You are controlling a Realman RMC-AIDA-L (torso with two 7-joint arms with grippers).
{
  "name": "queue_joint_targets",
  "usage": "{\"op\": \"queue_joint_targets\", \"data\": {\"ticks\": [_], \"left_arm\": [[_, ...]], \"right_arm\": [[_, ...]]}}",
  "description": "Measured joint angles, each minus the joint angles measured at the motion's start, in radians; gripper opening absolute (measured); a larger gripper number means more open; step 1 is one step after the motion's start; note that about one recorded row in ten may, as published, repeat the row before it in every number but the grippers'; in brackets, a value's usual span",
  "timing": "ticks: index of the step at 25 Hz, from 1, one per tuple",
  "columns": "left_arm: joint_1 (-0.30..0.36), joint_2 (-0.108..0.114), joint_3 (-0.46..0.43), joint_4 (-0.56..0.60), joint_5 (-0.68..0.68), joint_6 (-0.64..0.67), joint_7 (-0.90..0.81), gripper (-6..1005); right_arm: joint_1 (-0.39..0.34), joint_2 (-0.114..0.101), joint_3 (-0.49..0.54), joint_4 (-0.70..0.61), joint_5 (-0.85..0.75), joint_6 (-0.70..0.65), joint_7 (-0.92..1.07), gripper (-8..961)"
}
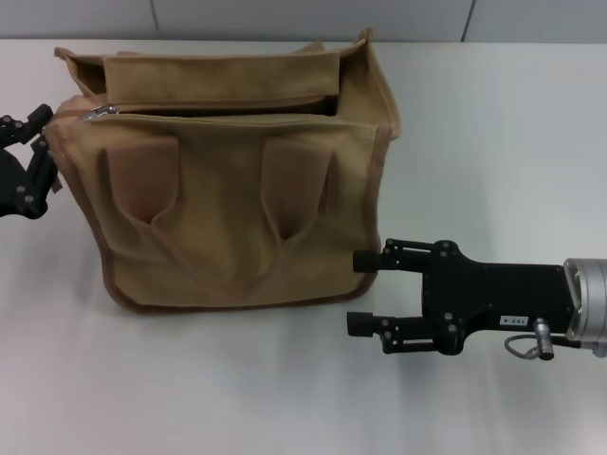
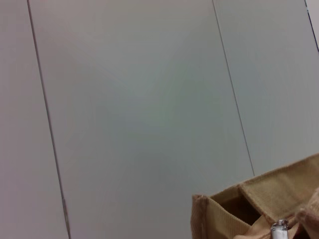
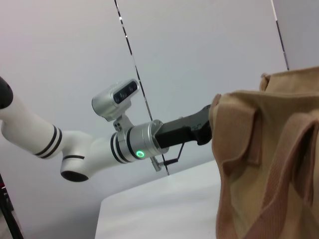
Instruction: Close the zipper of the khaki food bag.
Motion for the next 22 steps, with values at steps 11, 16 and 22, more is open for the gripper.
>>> {"op": "queue_joint_targets", "data": {"ticks": [11, 16, 22], "left_arm": [[-0.013, -0.002, -0.001, -0.075, -0.085, 0.03, 0.001, 34], [-0.019, -0.003, -0.001, -0.111, -0.114, 0.052, 0.004, 13], [-0.024, -0.003, -0.002, -0.128, -0.132, 0.088, 0.014, 14]], "right_arm": [[0.007, 0.001, 0.0, 0.014, 0.193, -0.232, 0.09, 633], [0.072, 0.002, -0.003, 0.012, 0.318, -0.25, 0.297, 629], [0.186, 0.007, -0.01, 0.064, 0.361, -0.222, 0.341, 625]]}}
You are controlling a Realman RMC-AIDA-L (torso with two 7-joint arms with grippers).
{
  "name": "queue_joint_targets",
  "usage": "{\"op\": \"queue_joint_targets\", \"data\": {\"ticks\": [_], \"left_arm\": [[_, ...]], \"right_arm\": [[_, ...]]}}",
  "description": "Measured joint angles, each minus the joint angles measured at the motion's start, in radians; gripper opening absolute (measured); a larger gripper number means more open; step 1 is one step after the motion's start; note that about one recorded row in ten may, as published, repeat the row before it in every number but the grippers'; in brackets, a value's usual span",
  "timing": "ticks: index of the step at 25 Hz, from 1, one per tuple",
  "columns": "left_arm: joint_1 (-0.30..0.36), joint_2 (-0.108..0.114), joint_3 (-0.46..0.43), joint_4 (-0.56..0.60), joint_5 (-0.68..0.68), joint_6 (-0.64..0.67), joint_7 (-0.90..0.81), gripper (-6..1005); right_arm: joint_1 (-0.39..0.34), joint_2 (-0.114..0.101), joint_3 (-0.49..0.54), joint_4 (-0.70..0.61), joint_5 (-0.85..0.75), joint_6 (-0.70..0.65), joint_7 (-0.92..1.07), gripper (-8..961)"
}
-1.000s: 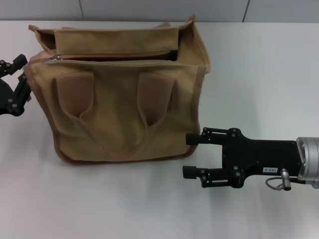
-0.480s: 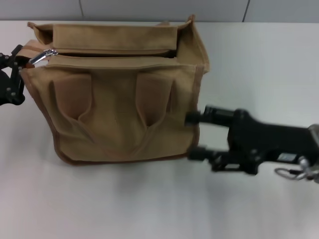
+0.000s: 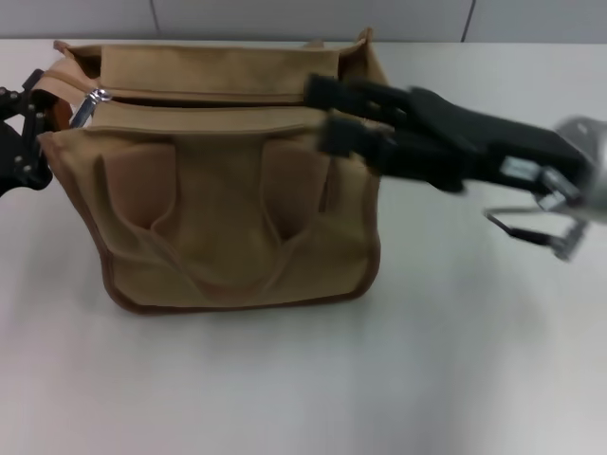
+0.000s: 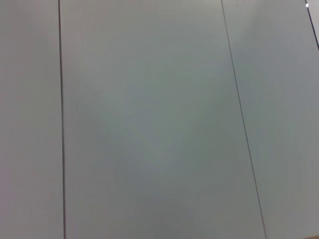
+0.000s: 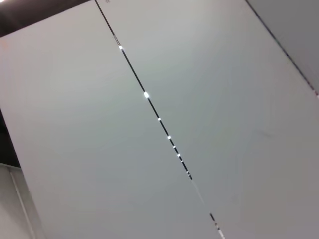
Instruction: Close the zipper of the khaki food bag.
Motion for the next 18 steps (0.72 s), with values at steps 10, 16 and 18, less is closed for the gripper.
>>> {"op": "queue_joint_targets", "data": {"ticks": [10, 16, 18], "left_arm": [[-0.012, -0.001, -0.001, -0.015, -0.016, 0.05, 0.0, 15], [-0.022, -0.003, -0.001, -0.036, -0.032, 0.07, 0.002, 16], [-0.023, -0.003, -0.001, -0.04, -0.032, 0.07, 0.005, 16]], "right_arm": [[0.197, 0.003, -0.047, 0.038, 0.0, 0.201, 0.186, 617], [0.282, 0.003, -0.066, 0.094, 0.005, 0.349, 0.266, 612], [0.302, 0.003, -0.071, 0.104, 0.007, 0.373, 0.281, 611]]}}
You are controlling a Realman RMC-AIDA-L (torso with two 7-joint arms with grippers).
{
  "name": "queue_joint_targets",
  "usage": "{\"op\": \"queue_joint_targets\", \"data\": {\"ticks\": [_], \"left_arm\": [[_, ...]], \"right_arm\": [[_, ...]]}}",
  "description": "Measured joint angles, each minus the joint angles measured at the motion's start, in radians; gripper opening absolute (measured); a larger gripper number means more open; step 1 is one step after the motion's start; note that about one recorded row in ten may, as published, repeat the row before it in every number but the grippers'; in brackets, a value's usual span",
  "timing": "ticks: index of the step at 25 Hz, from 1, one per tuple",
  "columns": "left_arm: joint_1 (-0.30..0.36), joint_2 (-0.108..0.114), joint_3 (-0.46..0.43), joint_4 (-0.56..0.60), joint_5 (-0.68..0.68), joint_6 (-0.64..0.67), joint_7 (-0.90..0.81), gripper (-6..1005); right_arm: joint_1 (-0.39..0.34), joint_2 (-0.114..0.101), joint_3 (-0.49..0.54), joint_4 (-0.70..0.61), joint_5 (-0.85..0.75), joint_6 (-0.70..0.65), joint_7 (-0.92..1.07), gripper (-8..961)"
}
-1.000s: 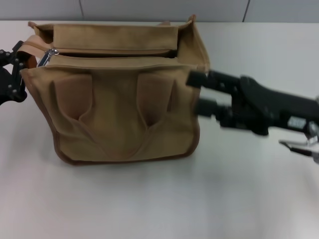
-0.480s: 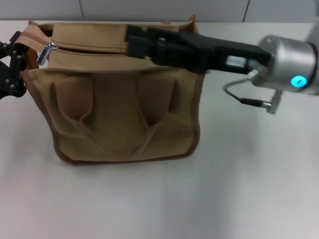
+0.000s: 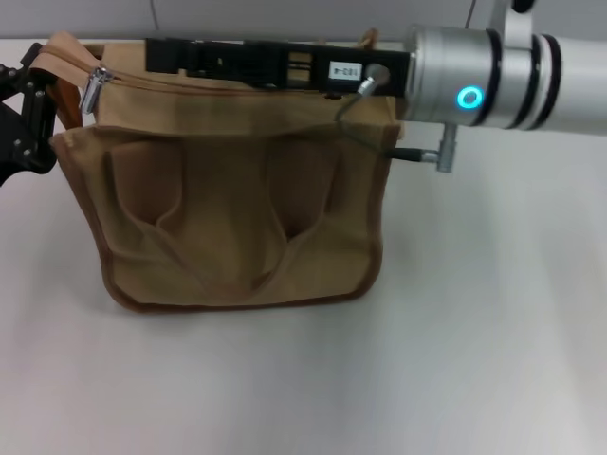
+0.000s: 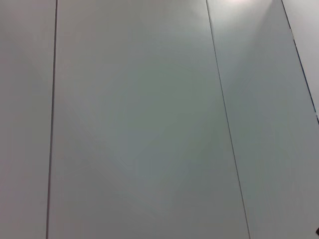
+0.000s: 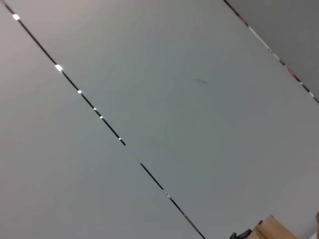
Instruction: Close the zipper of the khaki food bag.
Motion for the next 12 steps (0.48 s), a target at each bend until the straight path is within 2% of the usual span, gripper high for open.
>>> {"op": "queue_joint_targets", "data": {"ticks": [6, 12], "left_arm": [[-0.006, 0.0, 0.0, -0.017, -0.009, 0.002, 0.017, 17], [-0.009, -0.001, -0.002, -0.036, -0.023, 0.003, 0.022, 18]], "right_arm": [[0.052, 0.0, -0.047, 0.02, 0.004, 0.057, 0.067, 600], [0.073, -0.001, -0.06, 0.021, 0.004, 0.101, 0.151, 555]]}}
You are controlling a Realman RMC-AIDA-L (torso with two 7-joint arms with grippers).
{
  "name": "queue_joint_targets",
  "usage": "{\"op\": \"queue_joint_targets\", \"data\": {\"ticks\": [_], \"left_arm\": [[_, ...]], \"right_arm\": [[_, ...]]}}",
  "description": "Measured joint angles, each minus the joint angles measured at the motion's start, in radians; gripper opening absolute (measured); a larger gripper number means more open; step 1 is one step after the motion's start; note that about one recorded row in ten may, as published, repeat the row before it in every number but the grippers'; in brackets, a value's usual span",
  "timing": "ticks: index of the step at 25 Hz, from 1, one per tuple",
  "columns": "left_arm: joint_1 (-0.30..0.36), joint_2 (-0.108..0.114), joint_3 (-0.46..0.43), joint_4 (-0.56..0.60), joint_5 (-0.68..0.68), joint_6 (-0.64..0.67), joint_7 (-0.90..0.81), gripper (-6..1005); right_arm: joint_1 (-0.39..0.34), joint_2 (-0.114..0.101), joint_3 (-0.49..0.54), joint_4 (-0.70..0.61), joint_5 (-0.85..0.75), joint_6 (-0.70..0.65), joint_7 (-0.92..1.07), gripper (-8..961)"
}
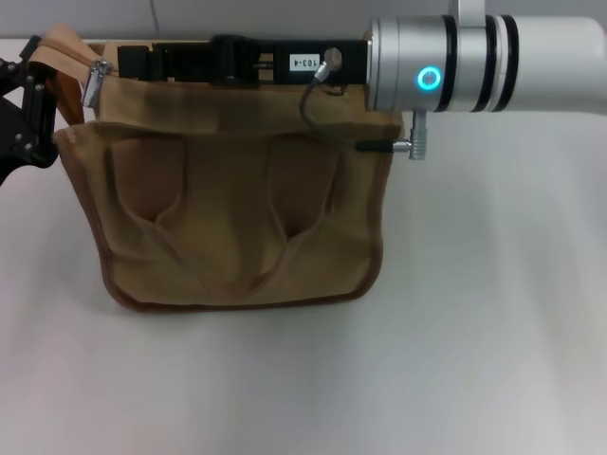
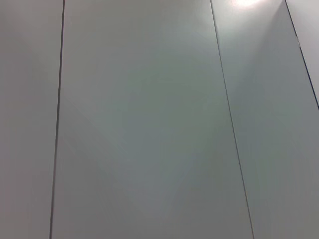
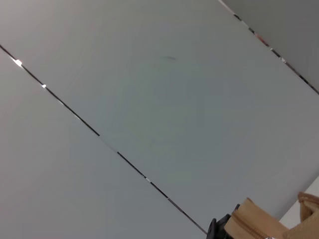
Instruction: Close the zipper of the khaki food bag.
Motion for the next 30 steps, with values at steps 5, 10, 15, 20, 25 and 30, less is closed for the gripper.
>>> {"op": "queue_joint_targets", "data": {"ticks": [5, 10, 15, 20, 25, 30], "left_arm": [[-0.001, 0.0, 0.0, -0.008, -0.002, 0.001, 0.01, 18], [-0.003, 0.0, 0.0, -0.028, -0.007, 0.003, 0.042, 19], [-0.003, 0.001, 0.0, -0.036, -0.013, 0.007, 0.052, 19], [-0.004, 0.001, 0.0, -0.044, -0.014, 0.013, 0.054, 20], [-0.006, 0.001, 0.002, -0.07, -0.015, 0.022, 0.093, 20], [-0.012, 0.001, 0.008, -0.08, -0.015, 0.03, 0.101, 21]], "right_arm": [[0.011, 0.0, -0.02, 0.0, -0.001, 0.025, 0.028, 499], [0.033, 0.0, -0.046, 0.003, 0.001, 0.037, 0.074, 372], [0.048, 0.0, -0.086, -0.016, 0.001, 0.065, 0.142, 376], [0.066, 0.0, -0.116, -0.02, 0.002, 0.089, 0.187, 376], [0.085, 0.0, -0.132, -0.015, 0.002, 0.137, 0.224, 376], [0.095, 0.0, -0.136, -0.003, 0.002, 0.163, 0.226, 376]]}}
